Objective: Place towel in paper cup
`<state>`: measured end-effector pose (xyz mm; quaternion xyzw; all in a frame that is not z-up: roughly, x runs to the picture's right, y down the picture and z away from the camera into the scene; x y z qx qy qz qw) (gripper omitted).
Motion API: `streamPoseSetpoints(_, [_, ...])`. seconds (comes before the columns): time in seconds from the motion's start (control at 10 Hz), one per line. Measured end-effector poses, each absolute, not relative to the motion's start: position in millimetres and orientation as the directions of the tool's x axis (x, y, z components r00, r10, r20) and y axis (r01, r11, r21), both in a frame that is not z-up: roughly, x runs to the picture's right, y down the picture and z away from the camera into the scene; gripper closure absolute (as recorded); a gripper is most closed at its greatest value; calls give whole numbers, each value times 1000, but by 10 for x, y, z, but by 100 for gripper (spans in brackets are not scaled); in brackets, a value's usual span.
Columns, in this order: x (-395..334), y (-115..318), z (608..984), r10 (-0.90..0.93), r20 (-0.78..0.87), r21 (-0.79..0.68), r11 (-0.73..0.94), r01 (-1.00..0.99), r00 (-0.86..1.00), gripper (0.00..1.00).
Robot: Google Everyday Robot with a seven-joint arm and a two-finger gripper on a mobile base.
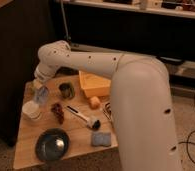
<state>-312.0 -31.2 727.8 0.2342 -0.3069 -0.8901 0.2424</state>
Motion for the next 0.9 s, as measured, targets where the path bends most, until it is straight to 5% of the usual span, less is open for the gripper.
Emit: streamPoseSetpoints(0.9, [-3671, 244, 7431, -480, -292, 694, -701, 162, -827, 100])
